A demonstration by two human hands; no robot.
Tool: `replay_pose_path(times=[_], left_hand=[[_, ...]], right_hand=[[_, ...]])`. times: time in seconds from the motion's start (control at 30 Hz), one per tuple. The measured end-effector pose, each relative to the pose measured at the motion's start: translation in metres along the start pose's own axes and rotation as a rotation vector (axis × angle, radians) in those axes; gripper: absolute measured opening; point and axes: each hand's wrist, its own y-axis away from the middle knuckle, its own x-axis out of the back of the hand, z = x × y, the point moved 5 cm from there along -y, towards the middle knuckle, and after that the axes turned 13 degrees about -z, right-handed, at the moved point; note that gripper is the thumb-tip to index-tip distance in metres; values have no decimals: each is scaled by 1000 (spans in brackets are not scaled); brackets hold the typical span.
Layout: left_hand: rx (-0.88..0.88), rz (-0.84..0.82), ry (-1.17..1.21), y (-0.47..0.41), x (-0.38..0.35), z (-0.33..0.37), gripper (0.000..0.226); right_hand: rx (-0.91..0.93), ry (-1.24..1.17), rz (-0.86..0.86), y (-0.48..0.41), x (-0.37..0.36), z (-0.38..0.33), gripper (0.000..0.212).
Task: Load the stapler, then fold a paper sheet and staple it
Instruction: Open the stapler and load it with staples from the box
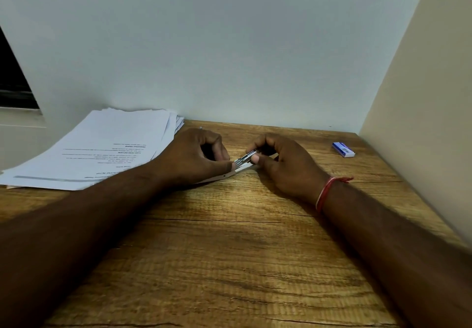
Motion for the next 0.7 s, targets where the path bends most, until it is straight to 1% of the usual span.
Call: replay_pose_path(times=[0.13, 0.2, 0.4, 0.7], left_hand=[[-4, -27, 9, 2, -2, 4, 17], [0, -31, 5, 1, -4, 4, 14], [10, -32, 11, 0, -4, 4, 14], [15, -16, 23, 0, -4, 3, 19]], right_hand=[[58, -62, 129, 2, 6, -4, 16], [73, -108, 167, 4, 7, -5, 18], [66, -123, 201, 4, 9, -5, 19], [27, -181, 218, 5, 8, -8, 9]])
